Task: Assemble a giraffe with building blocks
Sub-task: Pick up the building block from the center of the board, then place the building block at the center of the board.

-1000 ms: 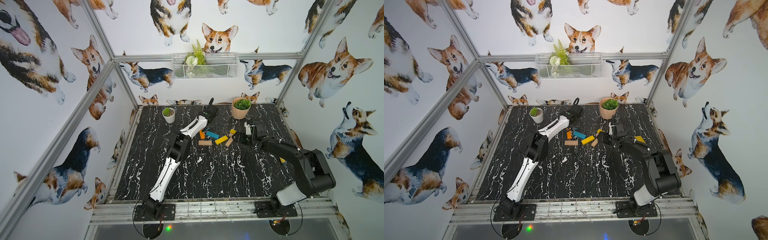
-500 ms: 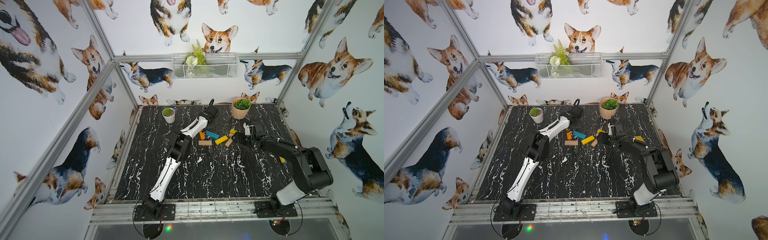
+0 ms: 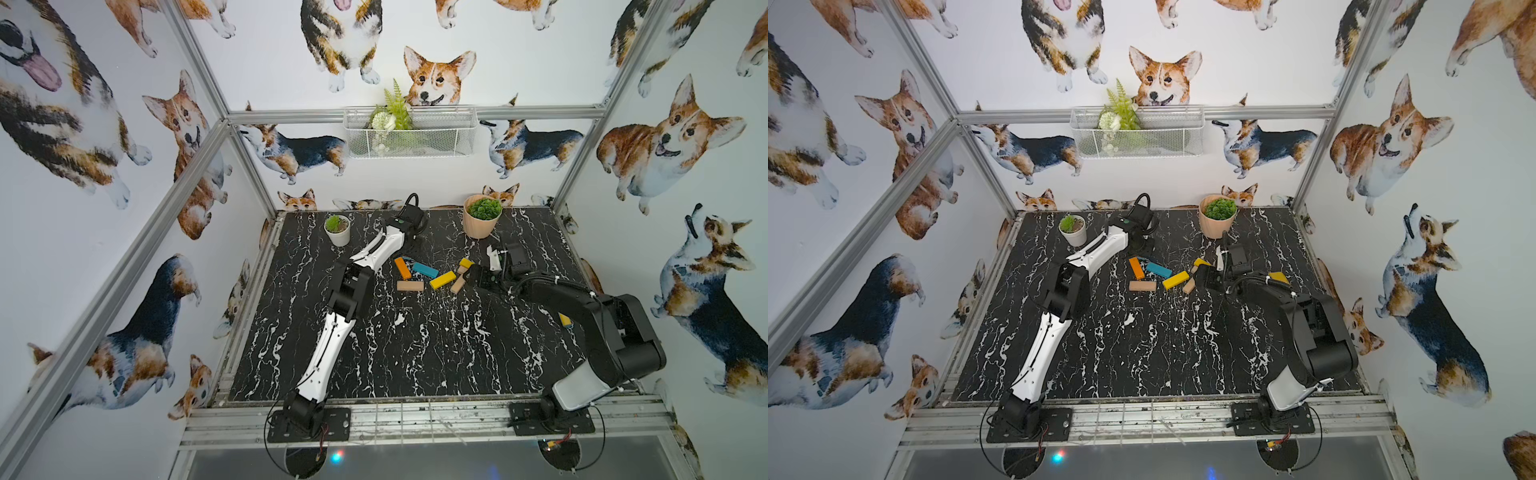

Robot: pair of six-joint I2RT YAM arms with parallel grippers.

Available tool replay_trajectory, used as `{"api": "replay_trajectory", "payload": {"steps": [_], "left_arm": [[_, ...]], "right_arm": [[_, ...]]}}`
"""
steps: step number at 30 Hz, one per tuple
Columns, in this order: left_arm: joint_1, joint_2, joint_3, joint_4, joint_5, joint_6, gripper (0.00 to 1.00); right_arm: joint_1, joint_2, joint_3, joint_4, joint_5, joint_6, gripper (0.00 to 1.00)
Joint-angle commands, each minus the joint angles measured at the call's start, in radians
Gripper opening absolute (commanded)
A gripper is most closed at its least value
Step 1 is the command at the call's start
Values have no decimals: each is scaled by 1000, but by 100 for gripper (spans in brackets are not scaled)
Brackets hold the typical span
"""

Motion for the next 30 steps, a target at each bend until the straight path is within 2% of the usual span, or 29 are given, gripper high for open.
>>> {"api": "replay_trajectory", "payload": {"steps": [1, 4, 6, 9, 12, 15, 18, 20, 23, 30], "left_arm": [[31, -75, -39, 29, 15, 107, 7], [31, -135, -128, 101, 79, 372, 6], [40, -148, -142, 105, 67, 467, 5], [69, -132, -122, 49, 208, 650, 1], [81, -129, -144, 29, 230, 790, 0], [107, -122, -149, 22, 224, 848, 0], [145, -117, -148, 12, 309, 913, 0], [160, -112, -152, 16, 310, 964, 0], [183, -103, -146, 42, 298, 992, 0], [231, -59, -110, 19, 384, 1087, 0]], "right_arm": [[3, 4, 7, -4, -7, 14, 95], [3, 0, 9, -9, -17, 15, 95], [3, -3, 6, -8, -22, 15, 95], [3, -8, 6, -13, -31, 15, 95], [3, -13, 9, -19, -55, 20, 95], [3, -15, 7, -16, -74, 23, 95], [3, 1, 9, -1, -90, 30, 96], [3, 18, 23, -3, -115, 29, 95], [4, 27, 21, 16, -146, 29, 95], [14, 42, 29, -7, -139, 9, 95]]}}
